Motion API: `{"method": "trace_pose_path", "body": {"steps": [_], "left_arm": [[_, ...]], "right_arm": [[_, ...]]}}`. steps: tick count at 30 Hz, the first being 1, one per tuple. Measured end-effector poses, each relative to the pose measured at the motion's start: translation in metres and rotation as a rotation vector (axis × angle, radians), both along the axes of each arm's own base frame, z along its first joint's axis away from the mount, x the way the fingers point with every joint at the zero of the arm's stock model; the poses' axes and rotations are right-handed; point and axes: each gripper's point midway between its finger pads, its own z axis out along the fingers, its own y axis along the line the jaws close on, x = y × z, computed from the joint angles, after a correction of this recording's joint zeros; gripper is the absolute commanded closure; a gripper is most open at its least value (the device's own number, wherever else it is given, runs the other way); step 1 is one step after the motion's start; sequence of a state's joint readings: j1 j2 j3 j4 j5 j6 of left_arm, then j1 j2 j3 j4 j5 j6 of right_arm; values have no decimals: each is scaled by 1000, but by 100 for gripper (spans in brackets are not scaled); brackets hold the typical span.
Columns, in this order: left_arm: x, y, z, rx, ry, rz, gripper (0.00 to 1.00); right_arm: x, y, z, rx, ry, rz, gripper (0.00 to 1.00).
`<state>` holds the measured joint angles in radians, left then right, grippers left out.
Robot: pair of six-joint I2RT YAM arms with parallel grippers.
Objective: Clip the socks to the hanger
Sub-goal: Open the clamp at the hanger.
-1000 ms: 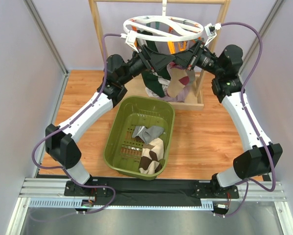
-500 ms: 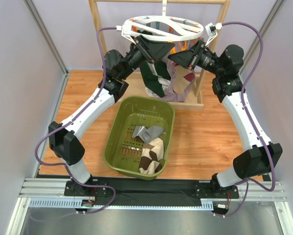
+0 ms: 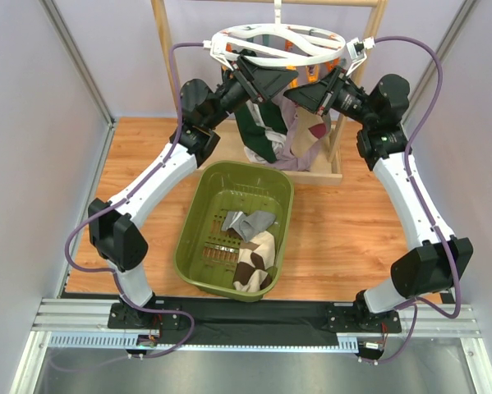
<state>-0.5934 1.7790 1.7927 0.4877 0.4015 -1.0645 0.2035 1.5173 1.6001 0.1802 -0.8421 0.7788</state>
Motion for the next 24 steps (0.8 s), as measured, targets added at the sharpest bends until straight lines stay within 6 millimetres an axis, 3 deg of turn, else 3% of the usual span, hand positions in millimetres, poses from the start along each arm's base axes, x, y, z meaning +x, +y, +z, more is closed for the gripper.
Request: {"method": "trace_pose_path", "body": {"steps": [7,16,24], "left_arm": [[0,-1,-1,5,5,-2,15],[4,1,-17,47,52,31,13],[10,-8,-16,-5,60,-17,22]], "right_arm": [[0,0,0,0,0,0,100],[-4,2,0,-6,-4,25,100],[-6,3,-1,-8,-5,32,100]]}}
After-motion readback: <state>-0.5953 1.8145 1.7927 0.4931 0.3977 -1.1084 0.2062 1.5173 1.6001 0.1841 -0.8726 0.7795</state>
